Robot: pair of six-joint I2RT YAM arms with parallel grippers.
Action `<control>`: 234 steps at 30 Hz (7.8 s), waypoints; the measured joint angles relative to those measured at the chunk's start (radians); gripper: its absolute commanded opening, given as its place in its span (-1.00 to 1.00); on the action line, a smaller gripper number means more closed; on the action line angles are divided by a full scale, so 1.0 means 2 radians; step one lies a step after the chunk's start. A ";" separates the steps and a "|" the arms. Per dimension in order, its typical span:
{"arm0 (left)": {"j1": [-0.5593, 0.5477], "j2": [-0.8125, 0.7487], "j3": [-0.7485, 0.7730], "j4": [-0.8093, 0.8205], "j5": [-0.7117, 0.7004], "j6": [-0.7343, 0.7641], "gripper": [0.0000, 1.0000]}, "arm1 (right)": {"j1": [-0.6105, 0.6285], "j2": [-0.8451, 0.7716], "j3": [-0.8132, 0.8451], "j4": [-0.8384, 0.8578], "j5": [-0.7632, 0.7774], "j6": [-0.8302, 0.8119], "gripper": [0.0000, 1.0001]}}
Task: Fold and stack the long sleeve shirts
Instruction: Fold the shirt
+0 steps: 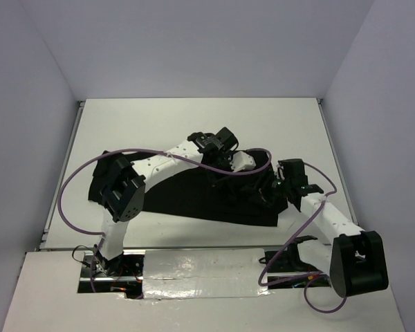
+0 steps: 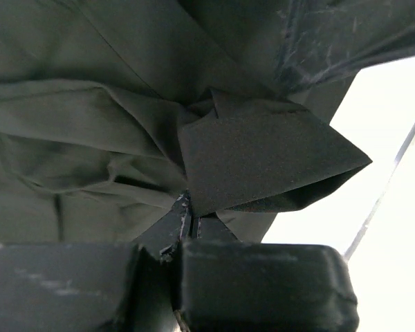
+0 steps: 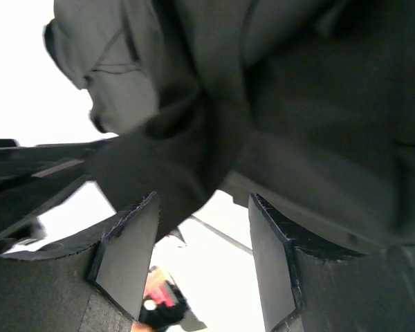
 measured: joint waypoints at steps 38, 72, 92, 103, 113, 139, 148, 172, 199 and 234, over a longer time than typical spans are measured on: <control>0.028 -0.017 0.046 0.031 -0.025 0.022 -1.00 | 0.050 -0.191 0.025 0.054 0.008 -0.554 0.35; 0.034 -0.005 0.136 -0.017 -0.044 0.046 -1.00 | 0.112 -0.058 0.030 0.229 0.039 -0.630 -1.00; 0.035 -0.006 0.252 0.014 -0.173 0.123 -1.00 | 0.111 0.010 0.227 0.173 0.150 -0.796 -1.00; 0.030 -0.056 0.250 -0.028 -0.084 0.143 -0.65 | 0.088 -0.036 0.259 0.110 0.080 -0.842 -1.00; 0.042 -0.102 0.145 -0.066 0.056 0.148 -0.23 | 0.079 -0.060 0.272 -0.020 -0.019 -0.880 -1.00; 0.068 -0.094 0.105 -0.012 0.119 0.062 -1.00 | 0.076 -0.073 0.255 -0.039 -0.016 -0.857 -1.00; 0.070 -0.055 0.244 0.012 0.011 0.048 -1.00 | 0.077 -0.012 0.296 0.023 0.036 -0.849 -1.00; -0.021 -0.141 0.245 -0.087 0.016 0.111 -1.00 | 0.086 -0.141 0.334 -0.071 0.000 -0.865 -1.00; 0.022 -0.121 0.201 -0.013 -0.078 0.071 -1.00 | 0.096 -0.060 0.293 0.022 0.043 -0.810 -1.00; 0.066 -0.049 0.116 0.151 -0.097 0.058 -1.00 | 0.085 0.042 0.224 0.156 0.140 -0.839 -1.00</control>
